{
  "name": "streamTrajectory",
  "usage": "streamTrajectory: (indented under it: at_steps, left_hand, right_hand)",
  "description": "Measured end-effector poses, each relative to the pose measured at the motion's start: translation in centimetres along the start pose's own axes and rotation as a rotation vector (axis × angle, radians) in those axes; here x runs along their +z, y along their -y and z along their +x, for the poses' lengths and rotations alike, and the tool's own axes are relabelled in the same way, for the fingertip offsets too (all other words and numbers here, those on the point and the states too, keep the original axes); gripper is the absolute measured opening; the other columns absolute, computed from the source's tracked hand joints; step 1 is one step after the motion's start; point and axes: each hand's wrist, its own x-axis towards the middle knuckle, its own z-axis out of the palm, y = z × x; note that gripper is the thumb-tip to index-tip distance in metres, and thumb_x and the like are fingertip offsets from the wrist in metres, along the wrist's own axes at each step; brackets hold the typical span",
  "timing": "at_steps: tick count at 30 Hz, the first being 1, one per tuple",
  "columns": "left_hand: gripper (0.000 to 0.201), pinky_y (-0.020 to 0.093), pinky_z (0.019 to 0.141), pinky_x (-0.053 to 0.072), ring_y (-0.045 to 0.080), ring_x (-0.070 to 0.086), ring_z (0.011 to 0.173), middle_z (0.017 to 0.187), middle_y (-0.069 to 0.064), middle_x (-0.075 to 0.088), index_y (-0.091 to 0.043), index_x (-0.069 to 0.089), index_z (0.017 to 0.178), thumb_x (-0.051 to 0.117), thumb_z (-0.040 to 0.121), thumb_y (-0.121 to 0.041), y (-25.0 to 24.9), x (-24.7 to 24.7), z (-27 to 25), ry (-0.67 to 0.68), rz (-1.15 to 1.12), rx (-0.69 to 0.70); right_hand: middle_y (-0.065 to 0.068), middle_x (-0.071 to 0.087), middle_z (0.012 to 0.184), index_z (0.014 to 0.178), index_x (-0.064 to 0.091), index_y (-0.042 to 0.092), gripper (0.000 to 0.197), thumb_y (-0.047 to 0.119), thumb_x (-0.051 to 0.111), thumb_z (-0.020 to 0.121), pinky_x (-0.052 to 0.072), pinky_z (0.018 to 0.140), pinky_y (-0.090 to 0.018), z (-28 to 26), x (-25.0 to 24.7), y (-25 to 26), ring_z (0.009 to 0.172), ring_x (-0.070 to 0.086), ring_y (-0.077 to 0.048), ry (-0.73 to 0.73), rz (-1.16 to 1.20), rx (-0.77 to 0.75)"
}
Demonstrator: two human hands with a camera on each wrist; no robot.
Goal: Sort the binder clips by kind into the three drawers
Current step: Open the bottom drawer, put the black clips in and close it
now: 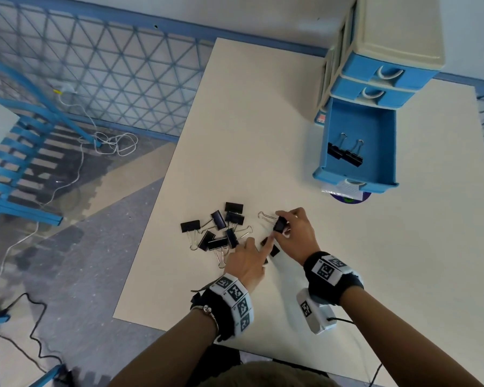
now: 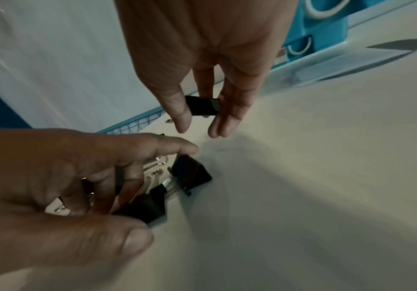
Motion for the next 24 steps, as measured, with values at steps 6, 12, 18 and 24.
streamTrajectory:
  at_steps: [6,12,18,24]
  left_hand:
    - [0.061,0.018,0.028,0.038,0.015,0.055,0.044,0.072,0.005,0.065,-0.027,0.068,0.091,0.088,0.033,-0.027,-0.1,1.6,-0.7,-0.220,0.089,0.013]
    - [0.063,0.019,0.033,0.041,0.016,0.057,0.057,0.079,0.005,0.063,-0.023,0.047,0.094,0.080,0.040,-0.021,0.6,2.7,-2.1,-0.187,0.044,-0.013]
    - [0.063,0.017,0.031,0.039,0.017,0.059,0.060,0.080,0.004,0.064,-0.024,0.045,0.093,0.082,0.042,-0.020,1.1,3.3,-3.1,-0.175,0.017,-0.051]
    - [0.064,0.014,0.025,0.034,0.015,0.059,0.054,0.071,0.003,0.064,-0.024,0.059,0.088,0.087,0.031,-0.017,1.4,3.1,-3.2,-0.175,0.007,-0.025]
  right_hand:
    - [-0.014,0.044,0.119,0.120,0.050,0.009,0.043,0.011,0.063,0.079,0.047,0.081,-0.034,2.0,0.5,3.1,0.091,0.058,-0.032,0.199,-0.167,-0.226]
    - [-0.012,0.041,0.127,0.127,0.043,0.010,0.047,0.004,0.055,0.083,0.048,0.075,-0.036,3.7,1.4,5.7,0.093,0.059,-0.034,0.352,-0.412,-0.431]
    - [-0.016,0.038,0.124,0.131,0.039,0.021,0.057,-0.005,0.049,0.081,0.044,0.067,-0.033,4.6,2.5,6.3,0.092,0.056,-0.035,0.480,-0.589,-0.516]
    - [-0.017,0.038,0.125,0.124,0.046,0.012,0.043,0.003,0.055,0.084,0.049,0.078,-0.040,4.4,2.5,5.7,0.092,0.058,-0.037,0.458,-0.605,-0.462]
